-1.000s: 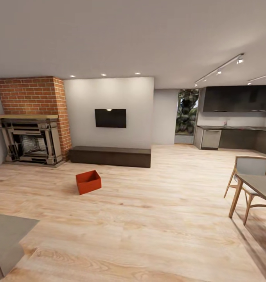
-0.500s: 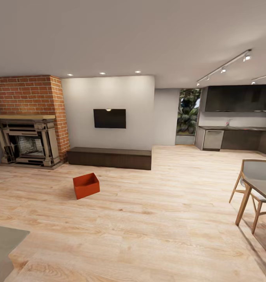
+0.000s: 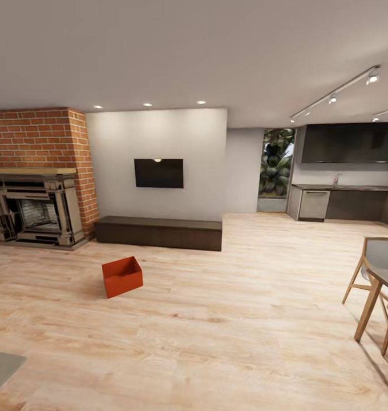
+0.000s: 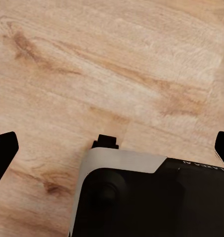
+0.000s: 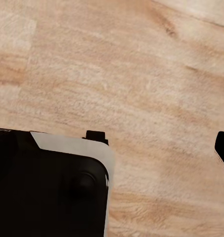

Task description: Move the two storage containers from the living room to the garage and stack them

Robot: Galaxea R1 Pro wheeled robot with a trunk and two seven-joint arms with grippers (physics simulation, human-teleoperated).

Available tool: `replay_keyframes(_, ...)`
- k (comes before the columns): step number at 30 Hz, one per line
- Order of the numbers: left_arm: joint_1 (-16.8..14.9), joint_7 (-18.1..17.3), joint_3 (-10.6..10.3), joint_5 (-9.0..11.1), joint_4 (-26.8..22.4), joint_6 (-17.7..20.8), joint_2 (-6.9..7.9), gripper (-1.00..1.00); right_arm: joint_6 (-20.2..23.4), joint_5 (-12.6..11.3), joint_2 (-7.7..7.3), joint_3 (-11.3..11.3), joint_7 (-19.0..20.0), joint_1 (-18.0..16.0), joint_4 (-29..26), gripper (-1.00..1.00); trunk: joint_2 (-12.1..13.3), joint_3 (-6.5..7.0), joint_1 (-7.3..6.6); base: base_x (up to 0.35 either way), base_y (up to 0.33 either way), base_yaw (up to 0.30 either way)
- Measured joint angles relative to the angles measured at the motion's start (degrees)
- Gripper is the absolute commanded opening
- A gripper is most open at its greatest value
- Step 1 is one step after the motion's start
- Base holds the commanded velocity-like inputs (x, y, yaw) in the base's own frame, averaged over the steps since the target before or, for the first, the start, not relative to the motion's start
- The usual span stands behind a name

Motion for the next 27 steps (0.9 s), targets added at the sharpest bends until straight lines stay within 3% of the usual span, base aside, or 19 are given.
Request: replay_keyframes(27, 0.01, 0.0, -0.06, 0.0, 0.0, 0.04, 0.0, 1.0, -0.02, -0.09, 0.31, -0.14, 0.0, 0.0, 0.0, 1.0, 0.0, 0.0, 0.0, 0.324, 0.0, 0.006)
